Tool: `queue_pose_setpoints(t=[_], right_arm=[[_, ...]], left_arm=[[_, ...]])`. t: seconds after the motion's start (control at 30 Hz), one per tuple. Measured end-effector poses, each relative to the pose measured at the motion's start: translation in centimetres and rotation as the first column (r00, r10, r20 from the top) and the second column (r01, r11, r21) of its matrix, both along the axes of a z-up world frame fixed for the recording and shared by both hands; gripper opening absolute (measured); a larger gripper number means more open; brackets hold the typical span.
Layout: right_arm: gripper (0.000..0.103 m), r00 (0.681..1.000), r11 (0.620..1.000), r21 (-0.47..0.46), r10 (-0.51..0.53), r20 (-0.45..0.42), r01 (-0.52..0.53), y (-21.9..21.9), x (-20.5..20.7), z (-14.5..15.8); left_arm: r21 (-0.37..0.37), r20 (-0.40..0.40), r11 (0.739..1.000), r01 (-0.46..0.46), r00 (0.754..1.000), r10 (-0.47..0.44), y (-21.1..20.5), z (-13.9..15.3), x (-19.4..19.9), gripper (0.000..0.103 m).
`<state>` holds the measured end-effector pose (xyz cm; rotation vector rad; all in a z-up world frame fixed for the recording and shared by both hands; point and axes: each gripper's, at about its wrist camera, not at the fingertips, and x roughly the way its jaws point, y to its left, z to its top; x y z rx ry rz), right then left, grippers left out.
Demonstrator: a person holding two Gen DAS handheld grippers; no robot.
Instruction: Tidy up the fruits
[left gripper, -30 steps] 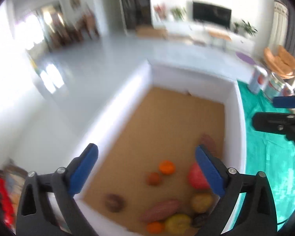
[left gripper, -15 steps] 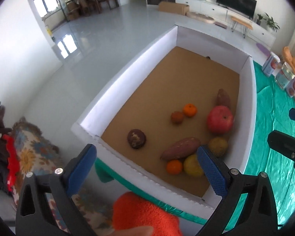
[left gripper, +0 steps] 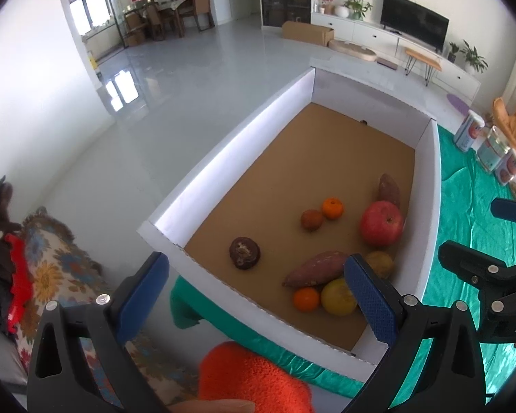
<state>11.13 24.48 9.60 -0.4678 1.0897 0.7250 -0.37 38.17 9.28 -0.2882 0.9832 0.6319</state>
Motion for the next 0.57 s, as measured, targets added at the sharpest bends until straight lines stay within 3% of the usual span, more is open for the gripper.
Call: queue_pose_setpoints(t=[0.57], right_arm=[[0.103, 1.000, 1.000, -0.005, 0.011, -0.024, -0.011, 0.8, 0.0, -1.4]], left_arm=[[-0.020, -0.002, 1.000, -0.011, 1.000, 0.011, 0.5, -0.4, -0.2, 0.102]])
